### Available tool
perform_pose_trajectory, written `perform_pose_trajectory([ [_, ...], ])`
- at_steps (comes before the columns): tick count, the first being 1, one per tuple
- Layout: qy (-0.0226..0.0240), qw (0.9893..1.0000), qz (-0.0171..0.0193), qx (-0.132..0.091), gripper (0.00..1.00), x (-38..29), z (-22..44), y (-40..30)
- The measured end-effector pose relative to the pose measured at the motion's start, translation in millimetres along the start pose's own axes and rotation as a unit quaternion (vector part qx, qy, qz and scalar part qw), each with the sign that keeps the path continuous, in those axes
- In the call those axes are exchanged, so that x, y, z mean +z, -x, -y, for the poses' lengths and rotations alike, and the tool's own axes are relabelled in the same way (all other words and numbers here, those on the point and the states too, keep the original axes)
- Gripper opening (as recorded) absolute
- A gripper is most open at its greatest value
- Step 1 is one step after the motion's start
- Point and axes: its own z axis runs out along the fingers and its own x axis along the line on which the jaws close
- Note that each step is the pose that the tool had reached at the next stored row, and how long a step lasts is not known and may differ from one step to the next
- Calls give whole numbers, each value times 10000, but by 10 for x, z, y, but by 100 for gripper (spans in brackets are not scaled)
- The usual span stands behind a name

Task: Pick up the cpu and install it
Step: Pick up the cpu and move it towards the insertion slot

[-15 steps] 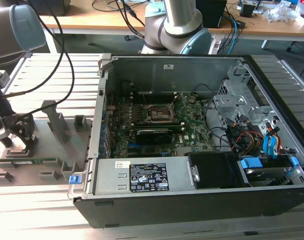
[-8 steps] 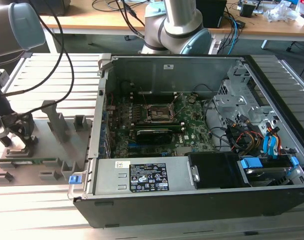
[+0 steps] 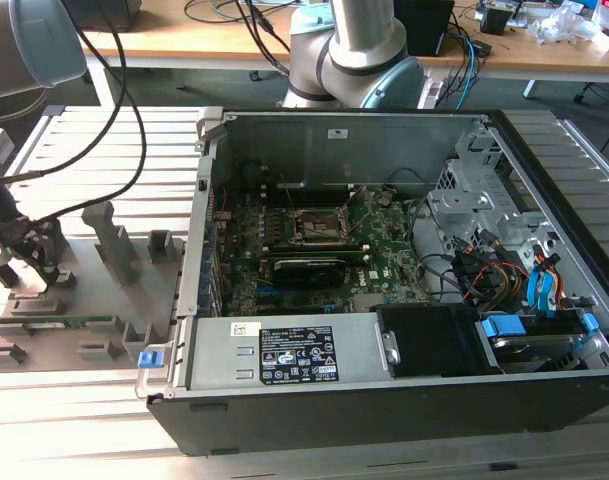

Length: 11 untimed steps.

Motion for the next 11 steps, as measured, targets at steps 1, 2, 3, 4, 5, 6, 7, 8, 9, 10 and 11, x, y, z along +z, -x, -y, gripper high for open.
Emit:
perform_pose_trajectory([
  [1, 0, 10000, 0, 0, 54, -19, 0, 0],
  [2, 0, 10000, -1, 0, 54, -32, 1, 1],
  [3, 0, 10000, -1, 0, 54, -46, 1, 1],
  [4, 0, 10000, 0, 0, 54, -57, 1, 1],
  [5, 0, 10000, -1, 0, 54, -74, 2, 2],
  [6, 0, 10000, 0, 0, 54, -91, 2, 2],
  [7, -1, 10000, 0, 0, 54, -115, 3, 3],
  [8, 0, 10000, 0, 0, 54, -133, 3, 3],
  [9, 0, 10000, 0, 0, 54, -148, 3, 3],
  [10, 0, 10000, 0, 0, 54, -166, 4, 4],
  [11, 0, 10000, 0, 0, 54, -186, 4, 4],
])
